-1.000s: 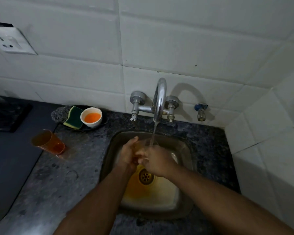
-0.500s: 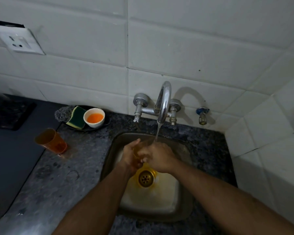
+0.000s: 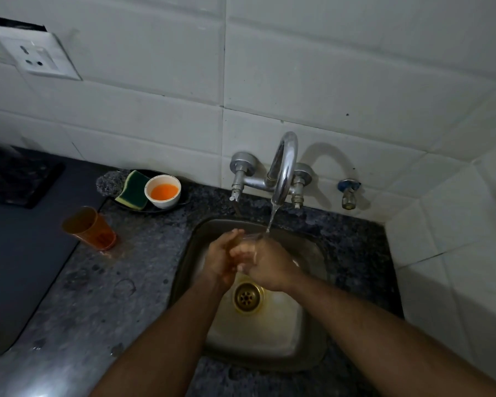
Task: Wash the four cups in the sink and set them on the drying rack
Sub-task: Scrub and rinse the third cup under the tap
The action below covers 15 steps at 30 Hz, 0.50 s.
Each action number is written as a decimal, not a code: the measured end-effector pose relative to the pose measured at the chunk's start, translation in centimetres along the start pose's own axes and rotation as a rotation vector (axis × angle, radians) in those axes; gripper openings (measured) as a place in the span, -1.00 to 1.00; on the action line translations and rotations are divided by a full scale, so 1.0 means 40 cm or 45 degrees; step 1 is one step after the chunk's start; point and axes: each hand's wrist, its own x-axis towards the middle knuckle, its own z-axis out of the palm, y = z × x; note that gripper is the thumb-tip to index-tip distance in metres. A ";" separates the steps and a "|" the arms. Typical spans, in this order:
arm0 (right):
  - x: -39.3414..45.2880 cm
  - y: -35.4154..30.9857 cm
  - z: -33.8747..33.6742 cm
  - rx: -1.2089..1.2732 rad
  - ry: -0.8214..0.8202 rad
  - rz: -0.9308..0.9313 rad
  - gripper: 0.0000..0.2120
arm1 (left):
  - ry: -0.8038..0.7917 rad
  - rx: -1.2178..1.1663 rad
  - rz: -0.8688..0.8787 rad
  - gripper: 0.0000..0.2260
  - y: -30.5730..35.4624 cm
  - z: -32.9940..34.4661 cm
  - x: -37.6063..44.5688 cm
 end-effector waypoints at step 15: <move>-0.032 -0.029 -0.048 -0.588 -0.038 -0.231 -0.83 | 0.108 0.032 -0.177 -0.68 -0.029 0.014 -0.041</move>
